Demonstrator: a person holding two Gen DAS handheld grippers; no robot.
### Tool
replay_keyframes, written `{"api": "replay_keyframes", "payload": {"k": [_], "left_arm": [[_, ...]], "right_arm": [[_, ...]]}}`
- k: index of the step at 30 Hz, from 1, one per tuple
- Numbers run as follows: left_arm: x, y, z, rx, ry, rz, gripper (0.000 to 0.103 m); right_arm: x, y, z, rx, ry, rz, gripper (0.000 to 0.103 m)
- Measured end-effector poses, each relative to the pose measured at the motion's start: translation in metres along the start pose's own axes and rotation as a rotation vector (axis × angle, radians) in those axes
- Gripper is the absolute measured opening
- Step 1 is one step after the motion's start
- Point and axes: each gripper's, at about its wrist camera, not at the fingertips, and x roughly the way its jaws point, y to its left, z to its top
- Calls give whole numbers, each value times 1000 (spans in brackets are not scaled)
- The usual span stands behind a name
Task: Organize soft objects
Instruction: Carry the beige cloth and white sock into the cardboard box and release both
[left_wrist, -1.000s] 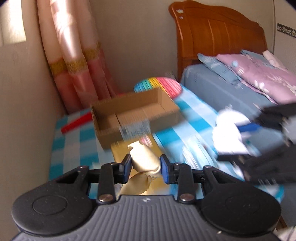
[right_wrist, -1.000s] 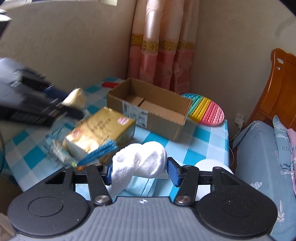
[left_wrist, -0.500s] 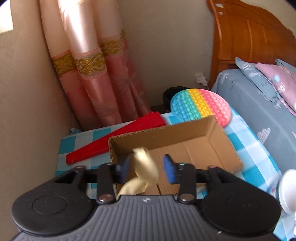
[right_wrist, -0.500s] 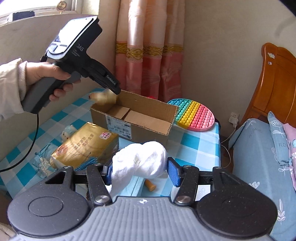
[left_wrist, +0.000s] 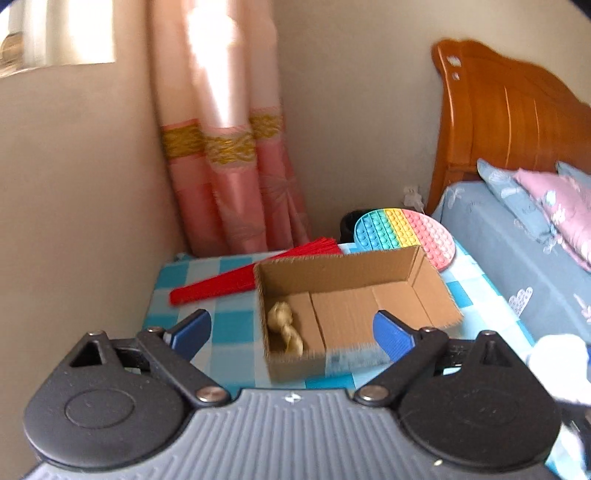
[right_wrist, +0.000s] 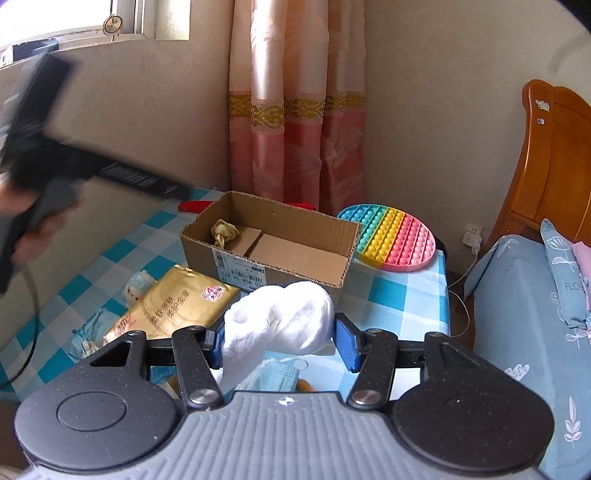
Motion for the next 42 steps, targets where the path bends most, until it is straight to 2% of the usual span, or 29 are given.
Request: {"api": "replay_keyframes", "payload": {"k": [5, 9, 13, 23, 24, 25, 26, 27, 29, 36, 42], "left_arm": [[-41, -8, -51, 14, 8, 39, 102], [-56, -12, -82, 31, 38, 23, 102], [-68, -14, -97, 22, 15, 22, 102], [-69, -4, -114, -4, 37, 32, 102], [-69, -3, -115, -6, 40, 38, 102], [-69, -2, -115, -8, 41, 41, 102], [-69, -1, -116, -11, 40, 43, 102], [-70, 1, -116, -15, 39, 47, 102], [-70, 4, -117, -23, 42, 51, 102], [-69, 9, -120, -32, 49, 64, 102], [-68, 8, -124, -19, 61, 69, 102]], "right_arm": [[11, 0, 8, 31, 8, 24, 61], [23, -2, 21, 45, 9, 36, 61], [39, -5, 43, 59, -8, 52, 61], [96, -9, 102, 77, -15, 45, 62], [101, -9, 106, 80, -21, 44, 66], [105, -9, 110, 82, -29, 38, 79], [109, -9, 113, 83, -33, 27, 86], [111, -10, 114, 89, -40, 17, 96], [111, -12, 113, 104, -55, 21, 103], [91, -9, 93, 105, -48, 53, 103], [66, 0, 61, 67, -33, 103, 103]]}}
